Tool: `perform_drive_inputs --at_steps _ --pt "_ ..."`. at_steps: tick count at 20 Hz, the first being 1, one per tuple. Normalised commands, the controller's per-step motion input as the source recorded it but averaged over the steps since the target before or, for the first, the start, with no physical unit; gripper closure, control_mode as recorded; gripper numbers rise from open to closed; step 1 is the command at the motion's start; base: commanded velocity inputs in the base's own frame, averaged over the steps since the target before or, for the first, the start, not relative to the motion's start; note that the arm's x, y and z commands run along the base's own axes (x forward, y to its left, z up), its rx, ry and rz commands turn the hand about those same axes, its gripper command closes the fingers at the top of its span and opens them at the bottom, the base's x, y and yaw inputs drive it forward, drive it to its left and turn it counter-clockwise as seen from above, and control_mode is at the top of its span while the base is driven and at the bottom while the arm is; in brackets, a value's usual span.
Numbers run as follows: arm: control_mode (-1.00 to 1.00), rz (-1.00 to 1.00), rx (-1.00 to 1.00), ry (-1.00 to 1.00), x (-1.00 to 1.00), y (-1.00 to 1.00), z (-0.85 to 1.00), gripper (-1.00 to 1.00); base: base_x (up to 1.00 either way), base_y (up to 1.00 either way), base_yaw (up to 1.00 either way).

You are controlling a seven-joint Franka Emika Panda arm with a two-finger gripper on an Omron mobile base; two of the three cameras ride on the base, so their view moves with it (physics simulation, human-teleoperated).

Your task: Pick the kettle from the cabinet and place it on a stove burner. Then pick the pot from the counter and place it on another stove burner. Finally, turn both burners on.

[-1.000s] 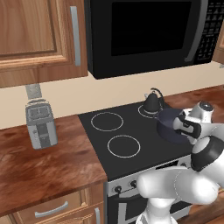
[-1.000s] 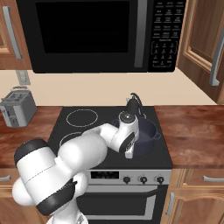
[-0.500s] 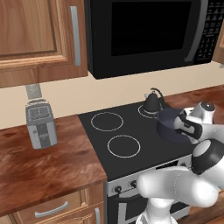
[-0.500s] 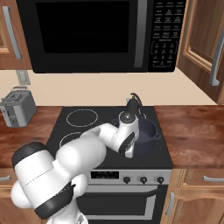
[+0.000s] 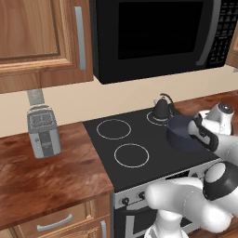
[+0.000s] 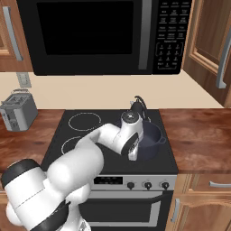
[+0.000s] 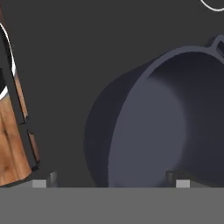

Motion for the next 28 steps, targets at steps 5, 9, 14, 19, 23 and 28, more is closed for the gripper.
perform_drive_inputs --at_steps 5,9,14,19,23,28 --pt "-1.00 0.00 0.00 0.00 -0.18 0.00 0.21 -1.00 0.00 0.00 0.00" --pt "-1.00 0.00 0.00 0.00 -0.27 -0.01 0.16 -1.00 0.00 0.00 0.00" --pt "-1.00 -0.01 0.00 -0.05 -0.42 -0.07 0.14 -1.00 0.00 0.00 0.00" --pt "-1.00 -0.01 0.00 -0.09 -0.46 -0.07 0.02 -1.00 0.00 0.00 0.00" --pt "-1.00 0.00 0.02 -0.06 -0.38 -0.04 0.00 -1.00 0.00 0.00 0.00" --pt "-1.00 0.00 0.08 0.00 -0.26 -0.10 0.00 -1.00 0.00 0.00 0.00"
